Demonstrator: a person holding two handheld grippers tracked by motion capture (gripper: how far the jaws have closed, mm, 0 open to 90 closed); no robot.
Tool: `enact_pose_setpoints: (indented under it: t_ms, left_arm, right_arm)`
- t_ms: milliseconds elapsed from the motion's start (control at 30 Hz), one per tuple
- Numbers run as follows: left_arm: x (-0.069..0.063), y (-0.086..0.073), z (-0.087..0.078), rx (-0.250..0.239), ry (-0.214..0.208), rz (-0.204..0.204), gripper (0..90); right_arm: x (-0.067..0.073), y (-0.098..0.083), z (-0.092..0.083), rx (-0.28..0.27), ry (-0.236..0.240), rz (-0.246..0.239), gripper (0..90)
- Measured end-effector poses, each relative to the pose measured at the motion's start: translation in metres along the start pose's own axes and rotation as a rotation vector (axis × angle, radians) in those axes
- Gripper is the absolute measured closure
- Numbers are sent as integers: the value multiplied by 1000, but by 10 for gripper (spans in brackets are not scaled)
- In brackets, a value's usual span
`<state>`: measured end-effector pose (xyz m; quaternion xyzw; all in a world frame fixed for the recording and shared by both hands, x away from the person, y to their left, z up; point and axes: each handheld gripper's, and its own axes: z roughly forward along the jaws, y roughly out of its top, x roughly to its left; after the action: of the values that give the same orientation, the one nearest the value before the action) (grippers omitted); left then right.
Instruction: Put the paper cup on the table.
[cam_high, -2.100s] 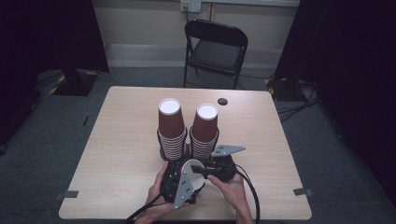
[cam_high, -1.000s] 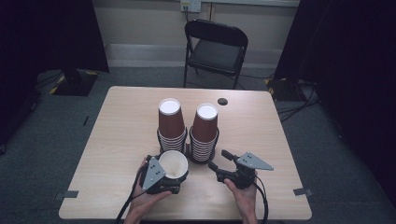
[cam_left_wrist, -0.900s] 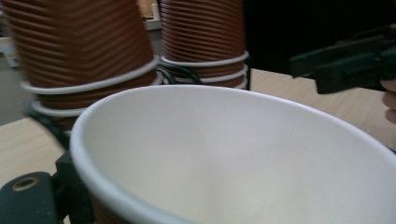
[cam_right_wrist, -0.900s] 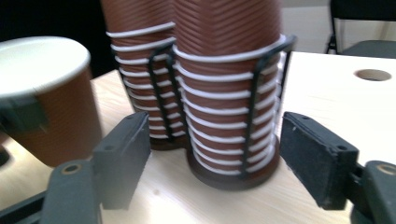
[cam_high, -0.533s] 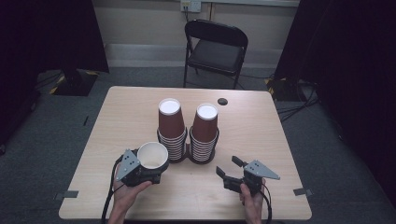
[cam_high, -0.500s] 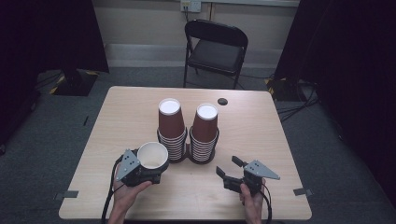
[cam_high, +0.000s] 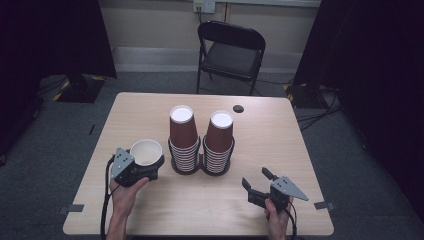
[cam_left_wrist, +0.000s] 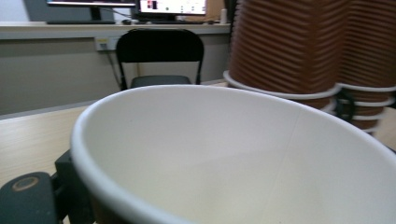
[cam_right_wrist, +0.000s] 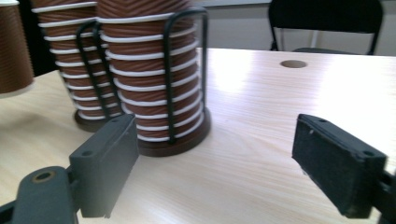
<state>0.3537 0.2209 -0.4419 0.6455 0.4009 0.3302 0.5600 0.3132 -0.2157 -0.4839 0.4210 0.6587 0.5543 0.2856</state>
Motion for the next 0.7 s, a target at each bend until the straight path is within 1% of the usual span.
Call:
enact_pose_setpoints:
  t_ms: [67,100,133,167,233,267,300,367,400,433,467,500,567,700]
  left_arm:
    - [5,0,4,8,-3,-26,77]
    - [5,0,4,8,-3,-26,77]
    - [8,0,6,9,32,-23,78]
    - [8,0,6,9,32,-23,78]
    - [11,0,9,-1,32,-37,78]
    - [13,0,11,-5,52,-29,78]
    - [16,2,14,-11,63,-35,78]
    - [16,3,16,-7,65,-32,78]
    - [19,6,20,1,97,2,78]
    - [19,6,20,1,97,2,78]
    - [21,9,24,-3,106,-8,78]
    - [22,9,26,1,111,-5,78]
    - [24,10,30,7,105,-10,77]
    - [29,8,37,12,111,-19,75]
  right_arm:
    - [-2,-2,0,-2,-6,6,136]
    - [-2,-2,0,-2,-6,6,136]
    - [-4,-3,1,-3,-3,4,137]
    - [-6,-3,1,-3,-8,1,137]
    - [-7,-4,2,-1,-11,0,138]
    - [-8,-5,2,-3,-8,1,138]
    - [-8,-6,2,-1,-7,-3,139]
    - [-7,-7,3,1,-6,-2,139]
    - [-6,-10,3,4,-7,-5,140]
    - [-6,-10,3,4,-7,-5,140]
    - [-5,-10,3,-6,-6,-11,141]
    - [-5,-10,3,-5,5,-12,138]
    - [-4,-11,2,-8,9,-23,139]
    - [-3,-12,0,-30,19,-35,138]
